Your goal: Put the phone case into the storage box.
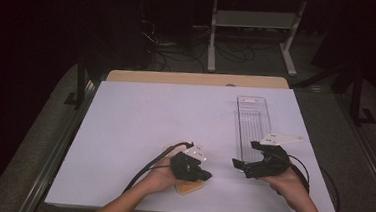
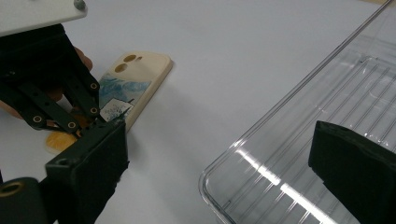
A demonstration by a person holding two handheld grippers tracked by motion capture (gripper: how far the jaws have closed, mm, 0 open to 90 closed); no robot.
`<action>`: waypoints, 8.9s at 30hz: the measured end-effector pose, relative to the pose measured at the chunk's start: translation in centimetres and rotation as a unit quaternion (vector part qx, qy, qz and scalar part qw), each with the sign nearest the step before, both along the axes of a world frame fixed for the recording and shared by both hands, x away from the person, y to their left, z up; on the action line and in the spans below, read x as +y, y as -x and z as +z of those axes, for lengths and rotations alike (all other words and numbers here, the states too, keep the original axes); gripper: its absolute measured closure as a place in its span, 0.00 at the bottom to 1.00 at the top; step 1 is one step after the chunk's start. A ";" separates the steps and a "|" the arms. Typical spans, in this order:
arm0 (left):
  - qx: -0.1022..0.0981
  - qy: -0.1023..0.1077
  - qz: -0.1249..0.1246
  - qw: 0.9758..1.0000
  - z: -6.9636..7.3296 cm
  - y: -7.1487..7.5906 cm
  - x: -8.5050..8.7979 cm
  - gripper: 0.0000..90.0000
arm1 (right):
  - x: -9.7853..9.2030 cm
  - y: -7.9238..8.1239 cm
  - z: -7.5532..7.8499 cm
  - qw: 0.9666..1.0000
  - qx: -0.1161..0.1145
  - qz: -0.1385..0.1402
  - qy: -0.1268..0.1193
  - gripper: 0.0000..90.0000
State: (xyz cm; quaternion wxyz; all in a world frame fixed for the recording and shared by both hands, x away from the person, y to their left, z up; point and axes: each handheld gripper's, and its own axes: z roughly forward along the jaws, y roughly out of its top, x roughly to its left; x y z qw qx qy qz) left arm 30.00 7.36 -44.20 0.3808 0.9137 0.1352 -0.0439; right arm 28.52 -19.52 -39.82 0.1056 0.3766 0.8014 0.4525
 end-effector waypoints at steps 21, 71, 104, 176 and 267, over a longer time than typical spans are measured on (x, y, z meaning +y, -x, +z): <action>0.002 -0.024 -0.003 1.000 0.1 0.8 0.8 1.00 | 0.1 0.0 -0.2 1.000 0.004 0.001 0.002 0.05; -0.020 -0.080 0.142 0.986 0.9 2.1 15.3 1.00 | 0.0 -0.1 -0.2 1.000 0.004 -0.003 0.000 0.05; -0.082 0.034 0.174 0.981 3.7 0.6 16.5 0.06 | 0.0 0.0 -0.2 1.000 0.003 -0.001 0.001 0.05; -0.075 -0.012 0.268 0.961 6.1 -6.0 19.0 0.00 | 0.1 0.1 -0.1 1.000 0.002 0.003 0.000 0.05; -0.024 -0.087 0.229 0.969 0.9 -4.5 17.8 0.02 | 0.0 0.0 -0.2 1.000 0.000 0.005 0.003 0.05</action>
